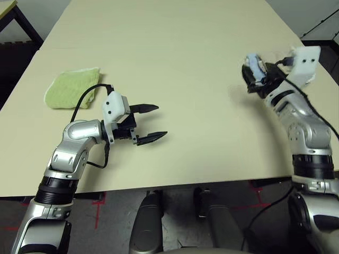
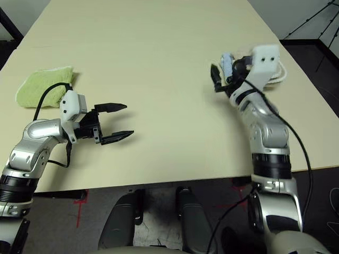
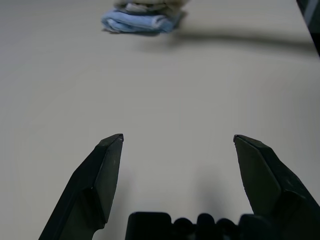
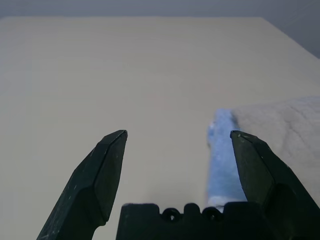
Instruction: Fold the towel and set it aside.
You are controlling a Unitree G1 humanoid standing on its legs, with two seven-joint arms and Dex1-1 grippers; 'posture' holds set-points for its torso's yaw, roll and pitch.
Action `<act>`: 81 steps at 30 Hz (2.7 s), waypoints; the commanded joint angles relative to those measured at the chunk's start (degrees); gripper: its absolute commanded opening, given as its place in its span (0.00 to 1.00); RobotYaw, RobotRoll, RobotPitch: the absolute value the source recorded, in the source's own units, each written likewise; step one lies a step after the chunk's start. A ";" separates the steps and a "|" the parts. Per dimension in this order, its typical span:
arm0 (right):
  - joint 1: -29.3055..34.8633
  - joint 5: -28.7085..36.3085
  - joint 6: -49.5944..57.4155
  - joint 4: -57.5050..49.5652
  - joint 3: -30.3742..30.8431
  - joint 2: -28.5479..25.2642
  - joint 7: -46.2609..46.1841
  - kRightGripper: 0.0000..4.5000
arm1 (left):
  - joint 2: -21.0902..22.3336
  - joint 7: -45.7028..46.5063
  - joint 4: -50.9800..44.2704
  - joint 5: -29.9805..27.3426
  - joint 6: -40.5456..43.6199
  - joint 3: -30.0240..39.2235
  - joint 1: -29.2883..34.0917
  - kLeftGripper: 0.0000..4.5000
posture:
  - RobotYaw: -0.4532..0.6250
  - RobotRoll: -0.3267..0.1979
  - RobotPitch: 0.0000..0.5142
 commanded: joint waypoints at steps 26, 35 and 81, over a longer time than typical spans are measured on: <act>8.53 2.21 -5.66 -9.67 0.14 -1.70 9.56 0.99 | -10.53 18.64 2.88 -1.76 3.44 7.20 -8.11 1.00 | 0.55 0.62 0.31; 16.60 0.76 -10.28 -12.71 -0.72 -0.90 9.54 0.99 | -13.78 31.74 4.32 5.11 -5.36 10.55 -4.26 1.00 | 0.54 0.62 0.32; 16.19 -2.88 -32.15 7.23 -4.78 2.15 2.21 0.99 | -14.20 46.51 6.75 12.14 -11.50 14.37 4.90 1.00 | 0.57 0.62 0.29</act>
